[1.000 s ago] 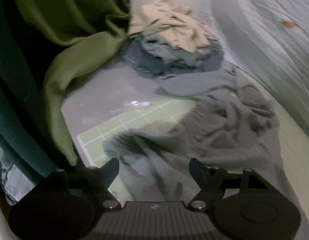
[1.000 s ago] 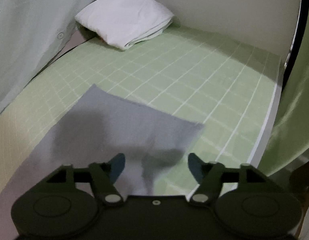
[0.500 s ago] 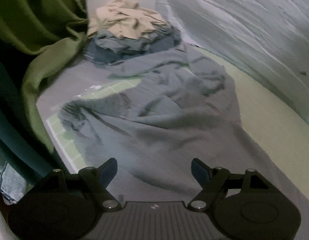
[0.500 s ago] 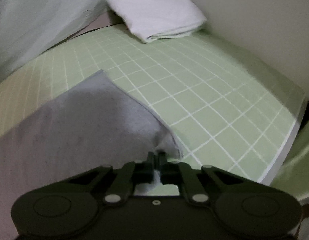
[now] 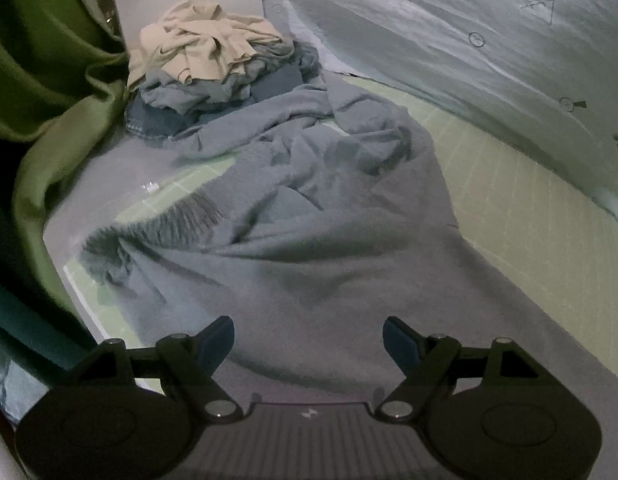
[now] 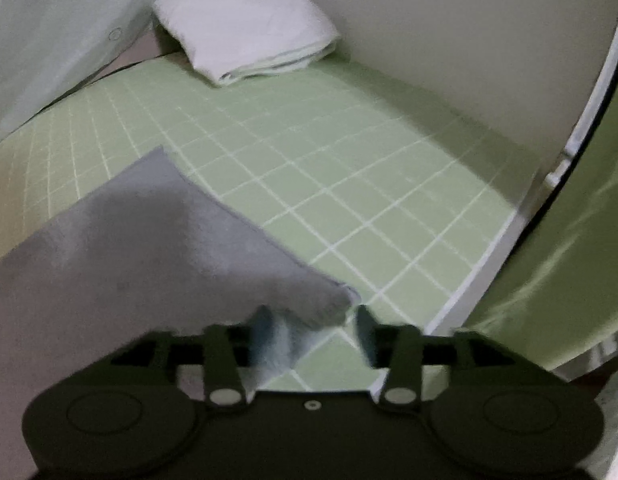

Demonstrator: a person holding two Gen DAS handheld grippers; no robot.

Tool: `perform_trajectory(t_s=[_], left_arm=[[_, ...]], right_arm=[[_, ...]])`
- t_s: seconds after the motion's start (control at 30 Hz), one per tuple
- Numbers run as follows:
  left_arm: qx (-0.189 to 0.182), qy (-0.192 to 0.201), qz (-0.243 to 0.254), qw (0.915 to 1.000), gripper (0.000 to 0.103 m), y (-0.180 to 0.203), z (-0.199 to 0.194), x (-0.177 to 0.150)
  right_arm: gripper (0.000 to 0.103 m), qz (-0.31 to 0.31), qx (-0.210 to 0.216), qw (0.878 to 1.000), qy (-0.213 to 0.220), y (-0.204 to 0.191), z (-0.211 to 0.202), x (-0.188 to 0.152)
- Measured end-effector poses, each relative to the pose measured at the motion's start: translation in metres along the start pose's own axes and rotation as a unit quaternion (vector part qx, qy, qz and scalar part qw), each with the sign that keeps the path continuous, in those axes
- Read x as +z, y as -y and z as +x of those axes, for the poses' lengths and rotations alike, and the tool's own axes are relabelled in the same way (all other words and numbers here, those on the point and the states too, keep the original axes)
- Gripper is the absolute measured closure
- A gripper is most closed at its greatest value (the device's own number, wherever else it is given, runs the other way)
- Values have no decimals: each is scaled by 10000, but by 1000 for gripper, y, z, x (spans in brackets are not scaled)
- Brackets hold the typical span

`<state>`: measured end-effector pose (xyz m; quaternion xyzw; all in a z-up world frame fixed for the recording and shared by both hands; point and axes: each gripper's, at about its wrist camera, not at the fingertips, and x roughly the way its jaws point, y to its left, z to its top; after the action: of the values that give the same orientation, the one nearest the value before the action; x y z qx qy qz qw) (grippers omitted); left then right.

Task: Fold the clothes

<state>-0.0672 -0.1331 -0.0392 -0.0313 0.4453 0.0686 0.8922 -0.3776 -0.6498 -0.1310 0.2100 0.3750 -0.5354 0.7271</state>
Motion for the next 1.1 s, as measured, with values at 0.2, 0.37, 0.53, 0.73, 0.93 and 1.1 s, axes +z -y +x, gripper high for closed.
perform_trajectory(t_s=[0.2,0.37,0.53,0.73,0.93,1.1], left_arm=[[105,83,-53,9999,18,-41,18,32],[99,55,-97,9999,18,-68,46,62],[27,-119,-126,9998,18,-90,80,94],[-3,-314,-111,9994,17,-101,127,129],[-10,-595,-122,9982,17,-97,177,161],[120,-922,-145,9956,16,-81,217,182]], right_arm=[[0,-15,-178,9992,363,-40,-27,4],[0,-318,134,9982,496,-106,-49,-4],[0,-594,548,9957,450,-183,-65,-18],[0,-1074,1433,9829,420,-301,-78,-13],[0,-1612,2364,9580,176,-445,-80,-1],[0,-2285,2882,9299,59,-564,-84,0]])
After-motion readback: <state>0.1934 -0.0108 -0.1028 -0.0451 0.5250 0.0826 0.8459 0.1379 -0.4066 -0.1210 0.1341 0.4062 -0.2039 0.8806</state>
